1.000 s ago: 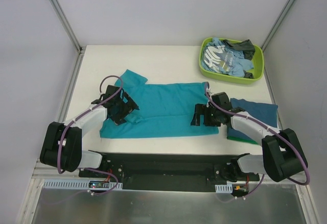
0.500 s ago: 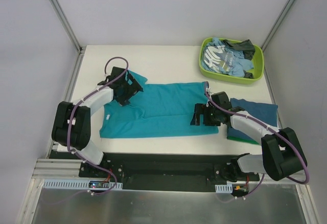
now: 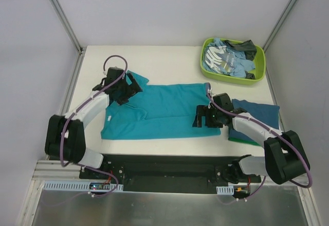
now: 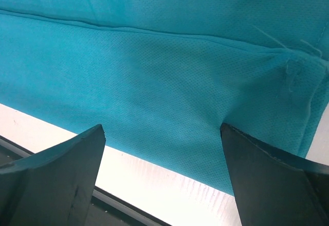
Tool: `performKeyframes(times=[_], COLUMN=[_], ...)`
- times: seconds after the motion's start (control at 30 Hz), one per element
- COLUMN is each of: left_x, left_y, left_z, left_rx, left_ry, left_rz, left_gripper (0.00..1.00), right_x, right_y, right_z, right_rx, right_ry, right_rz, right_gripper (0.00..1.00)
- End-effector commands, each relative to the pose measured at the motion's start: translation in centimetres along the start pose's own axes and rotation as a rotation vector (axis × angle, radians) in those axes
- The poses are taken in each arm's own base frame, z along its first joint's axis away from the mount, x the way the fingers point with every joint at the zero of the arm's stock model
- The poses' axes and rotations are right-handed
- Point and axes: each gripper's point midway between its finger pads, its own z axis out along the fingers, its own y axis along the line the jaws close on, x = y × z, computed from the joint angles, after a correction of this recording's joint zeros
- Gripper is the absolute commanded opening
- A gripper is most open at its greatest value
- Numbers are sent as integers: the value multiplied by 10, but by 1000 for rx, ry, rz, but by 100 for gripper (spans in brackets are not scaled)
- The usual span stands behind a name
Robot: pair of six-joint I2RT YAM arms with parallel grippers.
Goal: Fold and stack the t-shirts
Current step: Fold the flattened tshirt in 1/3 of the way
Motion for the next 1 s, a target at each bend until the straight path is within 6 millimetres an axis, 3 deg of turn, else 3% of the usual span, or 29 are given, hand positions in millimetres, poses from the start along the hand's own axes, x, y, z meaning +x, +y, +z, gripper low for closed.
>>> performKeyframes(times=[0.0, 0.3, 0.4, 0.6, 0.77, 0.97], left_x=[25, 68, 86, 114, 127, 124], left_y=[19, 97, 122, 162, 182, 193], left_z=[-36, -29, -25, -35, -50, -73], left_rx=[33, -150, -219, -345, -397, -463], left_ry=[-11, 6, 66, 113, 116, 50], left_rz=[56, 16, -6, -44, -60, -117], left_gripper=[99, 99, 99, 99, 99, 99], right_x=[1, -2, 1, 18, 36, 45], right_y=[-2, 0, -1, 10, 16, 21], right_z=[-9, -11, -11, -6, -7, -19], right_rx=[22, 33, 40, 10, -7, -37], right_ry=[-17, -34, -28, 3, 24, -13], right_rz=[-37, -60, -46, -28, -10, 6], right_gripper=[96, 96, 96, 96, 96, 96])
